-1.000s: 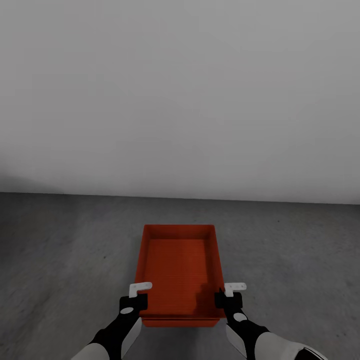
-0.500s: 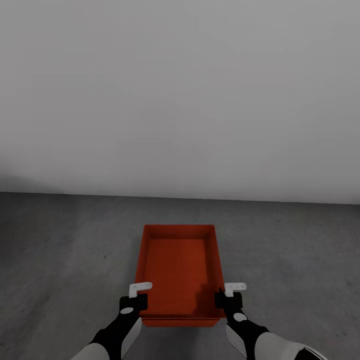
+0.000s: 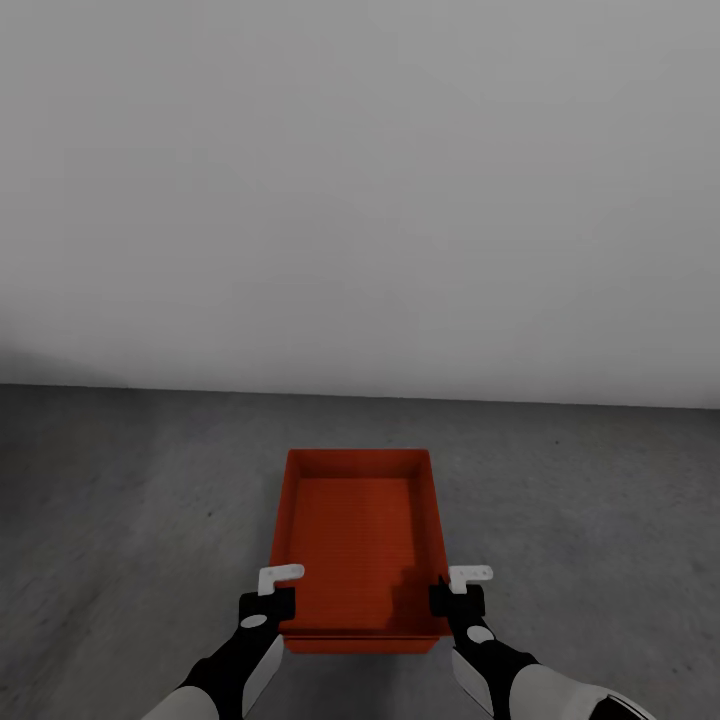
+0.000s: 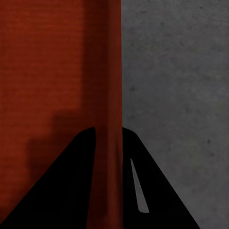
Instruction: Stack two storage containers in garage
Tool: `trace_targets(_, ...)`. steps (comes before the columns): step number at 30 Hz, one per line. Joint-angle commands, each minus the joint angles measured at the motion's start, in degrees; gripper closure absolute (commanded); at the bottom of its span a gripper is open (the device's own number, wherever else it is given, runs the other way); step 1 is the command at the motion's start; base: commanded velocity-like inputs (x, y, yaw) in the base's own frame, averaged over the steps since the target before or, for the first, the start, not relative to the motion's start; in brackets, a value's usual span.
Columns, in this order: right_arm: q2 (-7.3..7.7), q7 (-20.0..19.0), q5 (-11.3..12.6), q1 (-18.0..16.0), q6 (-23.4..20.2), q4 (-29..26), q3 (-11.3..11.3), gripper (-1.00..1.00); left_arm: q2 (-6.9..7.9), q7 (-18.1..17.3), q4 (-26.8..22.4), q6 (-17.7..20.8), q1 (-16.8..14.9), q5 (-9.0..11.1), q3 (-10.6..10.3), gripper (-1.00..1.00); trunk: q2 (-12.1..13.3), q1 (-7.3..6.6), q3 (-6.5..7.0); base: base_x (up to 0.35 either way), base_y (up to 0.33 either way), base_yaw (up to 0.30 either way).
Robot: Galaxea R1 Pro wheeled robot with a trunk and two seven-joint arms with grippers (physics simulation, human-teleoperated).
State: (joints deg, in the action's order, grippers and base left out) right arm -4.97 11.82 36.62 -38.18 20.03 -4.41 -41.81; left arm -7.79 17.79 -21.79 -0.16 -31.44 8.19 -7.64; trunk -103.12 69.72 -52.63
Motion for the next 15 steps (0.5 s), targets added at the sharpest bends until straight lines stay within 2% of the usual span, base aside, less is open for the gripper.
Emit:
trace_targets(1, 0.4, -0.04, 0.29, -0.05, 0.53, -0.07, 2.61, 1.0, 2.16, 5.32, 0.05, -0.02, -0.03, 0.82, 1.66, 1.0, -0.02, -0.01, -0.04, 0.0, 0.0, 0.0)
trace_targets(8, 0.4, -0.04, 0.29, -0.05, 0.53, -0.07, 2.61, 1.0, 2.16, 5.32, 0.02, -0.02, -0.03, 0.79, 1.66, 1.0, -0.02, -0.01, -0.04, 0.0, 0.0, 0.0)
trace_targets(15, 0.4, -0.04, 0.29, -0.05, 0.53, -0.07, 2.61, 1.0, 2.16, 5.32, 0.08, -0.02, -0.03, 0.82, 1.68, 1.0, -2.83, 1.53, -1.29, 0.0, 0.0, 0.0)
